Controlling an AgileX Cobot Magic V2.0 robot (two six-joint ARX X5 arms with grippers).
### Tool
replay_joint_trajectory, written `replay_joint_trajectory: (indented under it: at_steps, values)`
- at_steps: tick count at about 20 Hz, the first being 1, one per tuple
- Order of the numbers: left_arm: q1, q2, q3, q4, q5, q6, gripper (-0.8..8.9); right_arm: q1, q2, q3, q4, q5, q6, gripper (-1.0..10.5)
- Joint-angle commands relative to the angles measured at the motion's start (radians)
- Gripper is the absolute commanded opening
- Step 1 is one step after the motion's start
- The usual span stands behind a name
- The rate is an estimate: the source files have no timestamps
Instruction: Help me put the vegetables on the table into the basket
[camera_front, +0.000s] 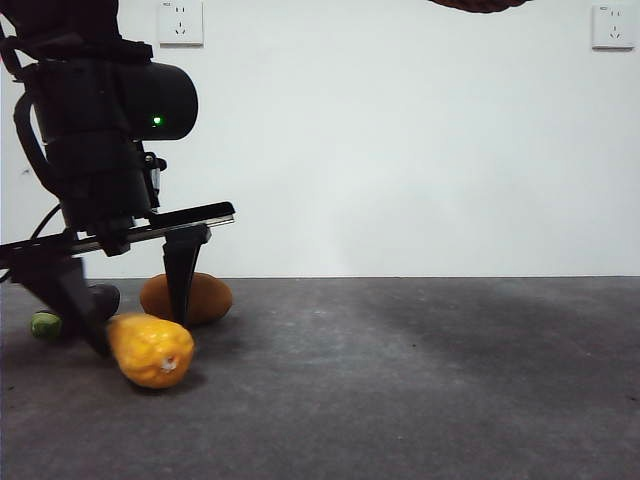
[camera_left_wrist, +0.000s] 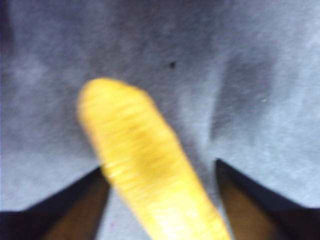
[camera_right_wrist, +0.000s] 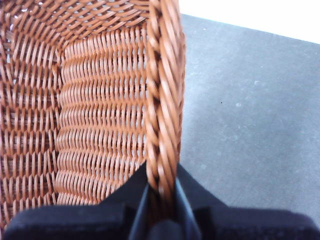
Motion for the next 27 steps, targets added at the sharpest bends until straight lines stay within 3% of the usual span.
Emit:
replay_joint_trajectory:
  at_steps: [1,4,8,12,15,22,27]
  values:
    - [-0.01,0.014,0.0,0.004,0.003,0.011,-0.1,0.001,-0.009,0.001,0.016,-0.01,0.0,-0.1]
    - [-0.021,0.013,0.0,0.005,0.004,0.04,-0.08,0.001,-0.009,0.001,0.012,-0.01,0.0,-0.1]
    - [-0.03,-0.036,0.0,0.026,0.003,0.187,-0.08,0.001,0.0,-0.003,-0.023,0.012,0.0,-0.1]
    - [-0.042,-0.209,0.0,0.092,0.003,0.288,-0.08,0.001,0.032,-0.045,-0.026,0.032,0.028,-0.1]
    - [-0.057,-0.379,0.0,0.085,0.003,0.346,-0.08,0.001,0.034,-0.188,0.069,0.031,0.079,-0.1]
    - [-0.139,-0.72,-0.002,0.013,0.029,0.355,-0.08,0.002,0.035,-0.579,0.387,-0.011,0.267,-0.1]
    - [-0.3,-0.723,-0.003,0.032,0.022,0.319,-0.08,0.003,0.037,-0.769,0.543,-0.08,0.365,-0.1]
